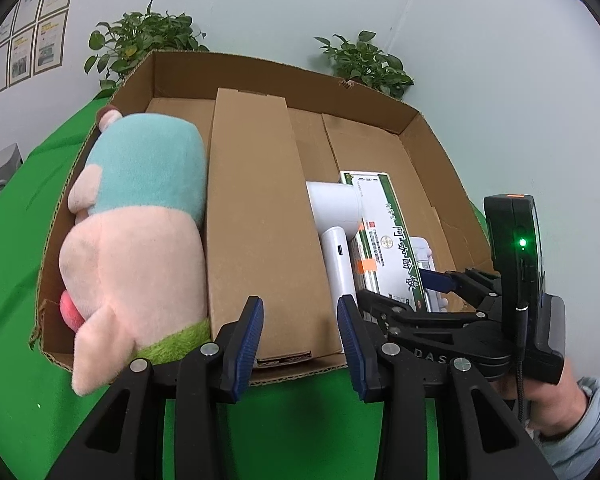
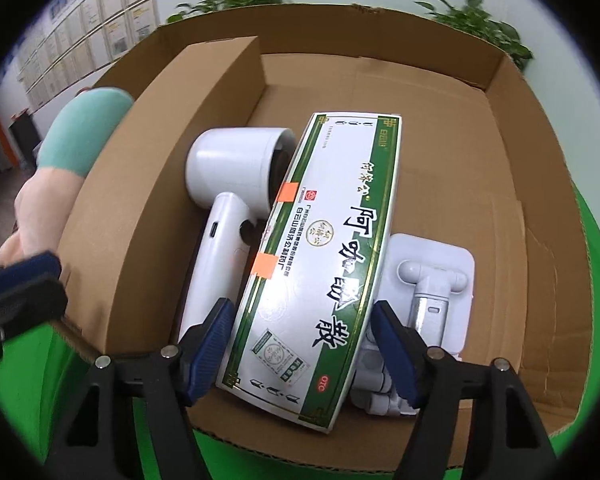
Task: Organize objects
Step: 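Open the right gripper and withdraw from the phone stand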
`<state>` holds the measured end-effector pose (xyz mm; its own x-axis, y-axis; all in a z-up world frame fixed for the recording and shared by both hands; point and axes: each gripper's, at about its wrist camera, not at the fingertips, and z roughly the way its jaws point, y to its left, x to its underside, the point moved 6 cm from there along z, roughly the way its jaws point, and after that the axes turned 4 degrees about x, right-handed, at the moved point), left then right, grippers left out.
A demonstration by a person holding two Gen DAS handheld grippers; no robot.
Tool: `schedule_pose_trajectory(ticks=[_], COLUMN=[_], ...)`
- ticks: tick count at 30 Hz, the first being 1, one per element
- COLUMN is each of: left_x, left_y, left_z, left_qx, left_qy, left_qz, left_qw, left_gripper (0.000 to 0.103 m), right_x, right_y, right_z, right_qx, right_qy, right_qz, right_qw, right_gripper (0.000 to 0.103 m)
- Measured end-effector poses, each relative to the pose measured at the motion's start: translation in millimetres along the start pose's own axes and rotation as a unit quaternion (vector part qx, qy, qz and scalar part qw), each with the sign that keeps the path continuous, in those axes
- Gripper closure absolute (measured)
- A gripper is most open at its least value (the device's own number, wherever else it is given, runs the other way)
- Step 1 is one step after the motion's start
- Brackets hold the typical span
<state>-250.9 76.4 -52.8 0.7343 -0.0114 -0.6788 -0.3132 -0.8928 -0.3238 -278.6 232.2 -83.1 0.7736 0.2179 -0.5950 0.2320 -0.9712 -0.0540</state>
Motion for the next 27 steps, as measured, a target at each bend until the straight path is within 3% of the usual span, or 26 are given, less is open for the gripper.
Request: schedule_pose_trajectory(ticks=[4,9,12,13,15,18,23,27], left_x=[-4,-8,-8,-7,-5,1,12,15], left_y=[-2,-6,-8,-8,-6,-1,-3,-4], left_z=[2,1,-1,-1,2,5,14,20], left_qx=[-0.001,-0.025,-0.054,-0.06,-0.075,-0.099,-0.142,-0.149], left_qy=[-0.01,-0.047,-0.076,-0.082,-0.09,-0.107,-0.13,-0.152], left_qz=[0.005,0.023,0.036,0.038,0.039,0.036,0.064,0.055], left_qw=[0.9999,0.9983,0.995,0.9941,0.9923,0.9887,0.9792,0.9756], left_gripper=[0.064,0.035,0.022,0.021,0.02,0.02,0.019,0.008], right_x=[-1,3,6,7,17,36,50,54], right_y=[-9,-5,-8,-9,-12,-15,-13,-11], right_z=[4,-1,-29,-37,-58,-65,-52,-57], right_qx=[-0.041,-0.017,0.01,0.015,0.031,0.061,0.074,0.084], right_qy=[0.011,0.012,-0.043,-0.063,-0.118,-0.16,-0.173,-0.172], right_qz=[0.011,-0.015,-0.001,0.007,0.033,0.047,0.067,0.068], right_qw=[0.999,1.0,0.999,0.998,0.992,0.984,0.98,0.979], right_gripper=[0.032,0.023,0.017,0.015,0.0,0.0,0.0,0.0])
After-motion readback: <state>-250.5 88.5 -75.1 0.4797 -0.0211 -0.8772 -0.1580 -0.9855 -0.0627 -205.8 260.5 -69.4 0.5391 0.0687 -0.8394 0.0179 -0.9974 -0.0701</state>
